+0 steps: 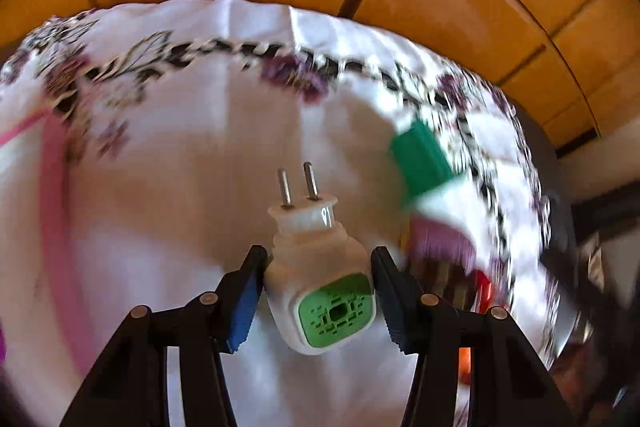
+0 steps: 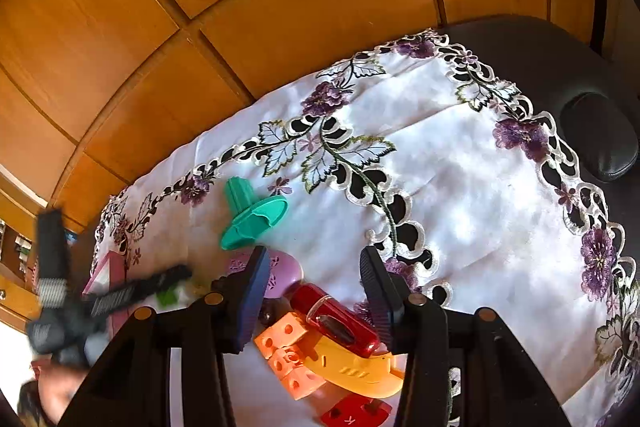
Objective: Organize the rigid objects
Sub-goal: 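Grasp the white-green plug device with the left tool while the right tool reaches the toys, then carry the plug device into the tray with the left tool while the right tool grasps the brown spiky ball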
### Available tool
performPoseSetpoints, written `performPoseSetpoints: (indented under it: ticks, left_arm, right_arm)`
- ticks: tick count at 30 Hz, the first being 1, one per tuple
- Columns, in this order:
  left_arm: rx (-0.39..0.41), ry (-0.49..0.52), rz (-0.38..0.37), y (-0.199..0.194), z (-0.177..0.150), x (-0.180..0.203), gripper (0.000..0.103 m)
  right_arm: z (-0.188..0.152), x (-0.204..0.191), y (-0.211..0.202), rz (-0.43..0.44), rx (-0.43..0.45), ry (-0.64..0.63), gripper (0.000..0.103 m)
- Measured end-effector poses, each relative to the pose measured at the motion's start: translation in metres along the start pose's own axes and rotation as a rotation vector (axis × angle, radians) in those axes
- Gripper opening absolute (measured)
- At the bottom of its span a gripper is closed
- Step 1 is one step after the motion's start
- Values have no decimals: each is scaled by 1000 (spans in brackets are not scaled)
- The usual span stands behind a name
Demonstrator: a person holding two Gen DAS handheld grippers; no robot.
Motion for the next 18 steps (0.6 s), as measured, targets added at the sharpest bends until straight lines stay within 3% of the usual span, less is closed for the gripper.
performPoseSetpoints:
  ticks: [9, 15, 18]
  left_arm:
    - [15, 168, -19, -39, -97, 9, 54]
    - [46, 182, 6, -26, -104, 14, 53]
    - [77, 182, 12, -21, -102, 12, 53]
  right_arm:
    - [-3, 3, 3, -50, 1, -26, 47]
    - [-5, 1, 6, -46, -2, -43, 47]
    - [-6, -12, 6, 18, -4, -70, 47]
Point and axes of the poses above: each gripper's, at about its wrist camera, not at the fingertips, and y roughly the way its jaws point, x to its right, z to its top, the point moved 10 cm from there along y, roughly the way its jaws point, and after that the axes turned 1 degree about -y, right-handed, at the moved point
